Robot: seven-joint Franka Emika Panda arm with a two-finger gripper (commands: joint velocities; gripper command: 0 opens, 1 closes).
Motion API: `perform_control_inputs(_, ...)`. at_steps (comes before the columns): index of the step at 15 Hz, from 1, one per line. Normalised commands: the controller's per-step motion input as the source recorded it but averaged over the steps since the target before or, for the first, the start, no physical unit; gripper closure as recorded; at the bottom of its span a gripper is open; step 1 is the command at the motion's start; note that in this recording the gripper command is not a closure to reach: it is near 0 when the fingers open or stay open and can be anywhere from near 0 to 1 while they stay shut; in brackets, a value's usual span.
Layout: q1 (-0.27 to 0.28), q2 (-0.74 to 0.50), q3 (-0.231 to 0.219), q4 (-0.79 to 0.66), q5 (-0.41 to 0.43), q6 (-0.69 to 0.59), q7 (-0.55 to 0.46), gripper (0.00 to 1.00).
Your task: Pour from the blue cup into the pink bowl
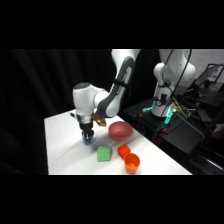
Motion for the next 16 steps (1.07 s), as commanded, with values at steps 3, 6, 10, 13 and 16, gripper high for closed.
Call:
perform_control_inputs(3,0.026,0.00,-0.050,0.15,-0.091,-0.25,0.04,0.00)
perform_control_inputs(6,0.026,-0.08,-0.038,0.10,-0.096,-0.23,0.05,0.00)
perform_control_inputs(10,-0.011,-0.14,0.019,0.09,-0.036,-0.30,0.04,0.00)
perform_control_inputs(13,-0.099,-0.24,0.096,0.04,0.059,-0.40,-0.05,0.00)
perform_control_inputs(16,-0.119,-0.50,0.128,-0.13,0.121,-0.52,-0.08,0.00)
